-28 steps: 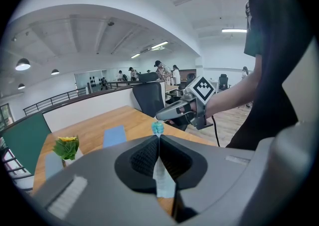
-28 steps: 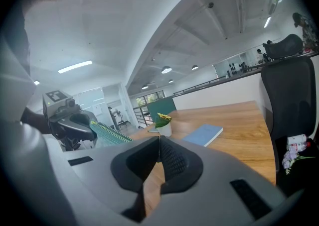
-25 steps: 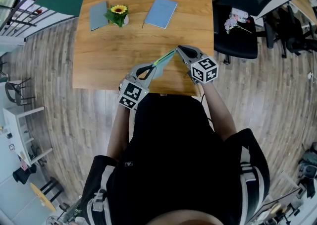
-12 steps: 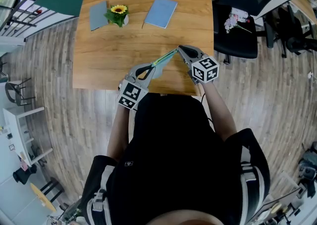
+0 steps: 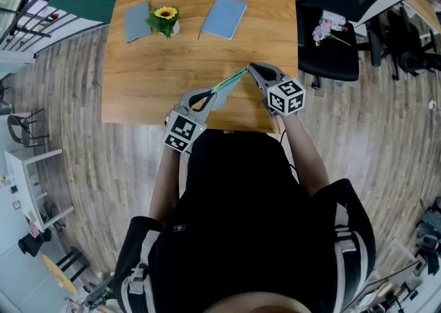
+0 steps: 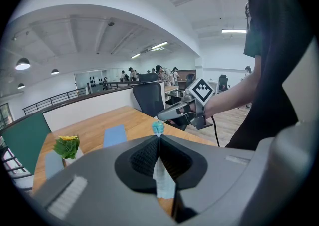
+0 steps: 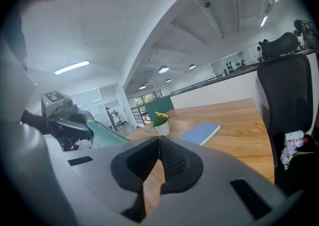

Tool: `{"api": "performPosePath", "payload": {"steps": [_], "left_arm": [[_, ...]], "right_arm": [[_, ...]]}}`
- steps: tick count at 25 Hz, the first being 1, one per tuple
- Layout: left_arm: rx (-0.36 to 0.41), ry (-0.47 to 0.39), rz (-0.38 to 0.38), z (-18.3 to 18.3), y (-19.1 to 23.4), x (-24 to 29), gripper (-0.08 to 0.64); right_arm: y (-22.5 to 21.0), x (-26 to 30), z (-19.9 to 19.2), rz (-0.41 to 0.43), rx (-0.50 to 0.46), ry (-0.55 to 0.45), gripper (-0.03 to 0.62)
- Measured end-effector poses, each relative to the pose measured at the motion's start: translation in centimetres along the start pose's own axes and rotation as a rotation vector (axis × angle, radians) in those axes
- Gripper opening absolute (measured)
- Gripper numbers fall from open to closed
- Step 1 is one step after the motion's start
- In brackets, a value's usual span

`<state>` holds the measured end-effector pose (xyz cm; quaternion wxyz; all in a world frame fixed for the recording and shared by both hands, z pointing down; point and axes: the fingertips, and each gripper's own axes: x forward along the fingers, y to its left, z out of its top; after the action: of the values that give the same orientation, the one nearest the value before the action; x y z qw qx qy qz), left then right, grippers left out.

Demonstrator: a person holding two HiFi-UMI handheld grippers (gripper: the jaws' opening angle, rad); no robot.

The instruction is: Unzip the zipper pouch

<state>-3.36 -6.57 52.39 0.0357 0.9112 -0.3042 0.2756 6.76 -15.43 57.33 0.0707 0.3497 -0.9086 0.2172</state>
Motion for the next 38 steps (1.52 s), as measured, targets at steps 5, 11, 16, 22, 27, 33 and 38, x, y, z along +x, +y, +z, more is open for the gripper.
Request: {"api": "performPosePath", "payload": {"steps": [5, 11, 16, 22, 27, 33, 38], "left_arm": [[0.0, 0.001, 0.001, -0.08, 0.07, -0.11, 0.008], [0.001, -0.005, 0.002, 0.03, 0.14, -0.09, 0.008], [-0.001, -0.008, 0.004, 0.01, 0.07, -0.42, 0.008], [0.001, -0.007, 0.009, -0.09, 0.17, -0.77, 0.008], [0.002, -0.01, 0.011, 0.03, 0.13, -0.91, 0.008], [0.01, -0.009, 0.007, 0.21, 0.04, -0.84, 0.008], [0.008, -0.011, 0.001, 0.16, -0.12, -0.82, 0.008]], "right_arm": [[0.11, 0.08, -0.11, -0.001, 0.0, 0.0, 0.008], [-0.1, 0.15, 0.05, -0.008, 0.006, -0.007, 0.008], [-0.23, 0.03, -0.08, -0.019, 0.011, -0.006, 0.008], [-0.28, -0.07, -0.2, -0.021, 0.017, -0.007, 0.008], [-0.18, 0.01, -0.15, -0.019, 0.016, -0.008, 0.008], [-0.34, 0.1, -0.14, -0.023, 0.018, -0.007, 0.008], [-0.42, -0.1, -0.3, -0.026, 0.019, -0.007, 0.009]]}}
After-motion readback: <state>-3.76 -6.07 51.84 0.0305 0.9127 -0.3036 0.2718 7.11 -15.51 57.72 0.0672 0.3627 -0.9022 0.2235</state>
